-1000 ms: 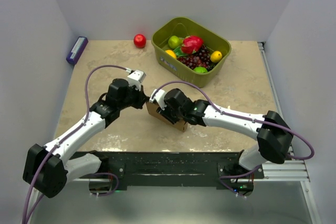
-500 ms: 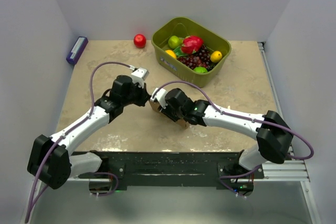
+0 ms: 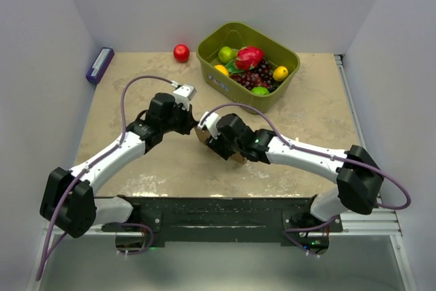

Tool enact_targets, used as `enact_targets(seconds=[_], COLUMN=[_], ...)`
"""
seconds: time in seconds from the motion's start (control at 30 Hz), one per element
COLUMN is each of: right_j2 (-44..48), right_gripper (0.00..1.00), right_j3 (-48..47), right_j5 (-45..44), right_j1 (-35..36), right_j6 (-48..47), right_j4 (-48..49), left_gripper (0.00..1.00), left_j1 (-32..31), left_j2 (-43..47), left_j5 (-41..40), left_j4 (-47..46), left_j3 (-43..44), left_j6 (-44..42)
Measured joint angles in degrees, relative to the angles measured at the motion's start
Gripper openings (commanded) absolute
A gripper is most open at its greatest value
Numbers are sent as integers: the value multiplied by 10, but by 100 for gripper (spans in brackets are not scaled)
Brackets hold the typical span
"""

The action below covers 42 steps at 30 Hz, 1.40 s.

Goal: Fold the paper box

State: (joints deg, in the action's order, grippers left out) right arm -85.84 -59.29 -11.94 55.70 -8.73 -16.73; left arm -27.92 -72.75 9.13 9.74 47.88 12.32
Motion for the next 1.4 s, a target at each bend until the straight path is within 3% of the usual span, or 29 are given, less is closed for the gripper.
enact_targets(seconds=[0.37,0.8,0.97,1.4], right_j2=[76,114,136,149], right_gripper=[71,52,43,40], right_j3=[-51,-99,-98,-41], right_j5=[-22,-111,-111,-110], right_j1=[-2,-2,-2,-25], right_j6=[114,319,356,400], right_j4=[-92,-266,-289,-278], left_gripper=[0,0,0,0], left_j1=[4,-14,-26,-48], left_j2=[-16,-33,-36,-38], left_j5=[-40,-64,-73,-83], left_j4=[26,46,47,45], left_j3=[24,49,52,55], left_j6=[-2,-1,0,1])
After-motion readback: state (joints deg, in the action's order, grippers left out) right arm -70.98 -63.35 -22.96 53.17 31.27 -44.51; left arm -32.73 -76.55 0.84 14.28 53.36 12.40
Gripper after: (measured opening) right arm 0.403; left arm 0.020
